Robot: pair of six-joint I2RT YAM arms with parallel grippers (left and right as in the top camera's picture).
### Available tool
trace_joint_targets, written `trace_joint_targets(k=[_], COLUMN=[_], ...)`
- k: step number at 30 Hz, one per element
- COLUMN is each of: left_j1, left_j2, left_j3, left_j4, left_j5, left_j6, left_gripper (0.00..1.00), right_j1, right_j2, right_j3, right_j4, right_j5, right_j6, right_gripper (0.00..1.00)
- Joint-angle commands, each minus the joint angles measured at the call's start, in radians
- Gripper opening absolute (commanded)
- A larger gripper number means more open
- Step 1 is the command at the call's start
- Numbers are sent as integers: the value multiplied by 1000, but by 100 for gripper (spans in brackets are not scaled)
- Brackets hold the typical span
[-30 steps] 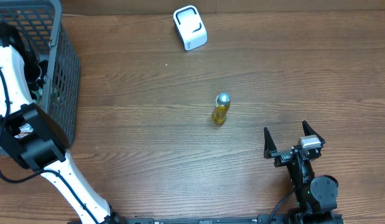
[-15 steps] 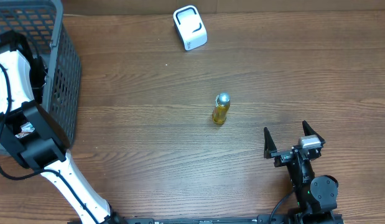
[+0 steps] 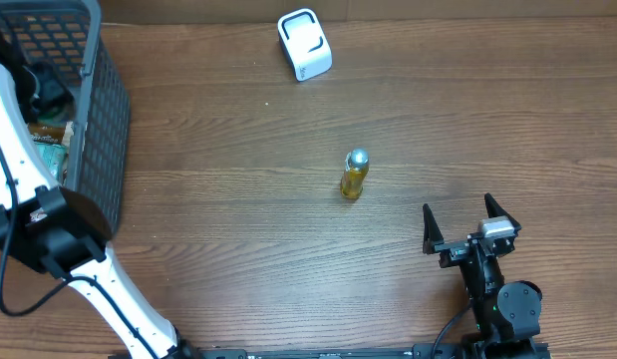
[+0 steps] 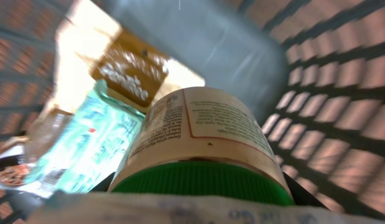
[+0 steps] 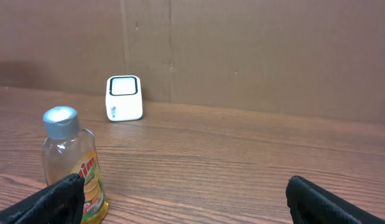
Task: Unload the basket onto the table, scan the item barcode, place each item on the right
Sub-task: 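Reach into the basket and grasp the Kleenex tissue pack, then lift the Kleenex pack out and carry it toward the scanner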
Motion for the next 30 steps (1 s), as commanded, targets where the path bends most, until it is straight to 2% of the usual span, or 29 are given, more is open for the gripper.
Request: trace_joint_targets(k=[1, 10, 17, 20, 24, 30], left_j1=[-10, -50, -187, -283, -439, -604], left_j2=[-132, -308, -356, -355, -355, -355], left_j3=[117, 130, 130, 125, 118, 87], left_j4=[-19, -43, -143, -187, -191, -194], left_j5=[60, 140, 161, 161, 161, 161], left_j6=[-68, -137, -134, -82, 77, 267], left_gripper=[45, 41, 41, 40, 41, 41], right_j1=[-3, -3, -3, -3, -3, -3], right_j2=[-7, -7, -7, -7, -7, -7], right_j3=[-11, -11, -11, -11, -11, -11], right_j4=[2, 2, 2, 2, 2, 2], right_j5=[10, 10, 10, 10, 10, 10], right_j6=[-4, -4, -4, -4, -4, -4], right_gripper=[100, 100, 100, 100, 100, 100])
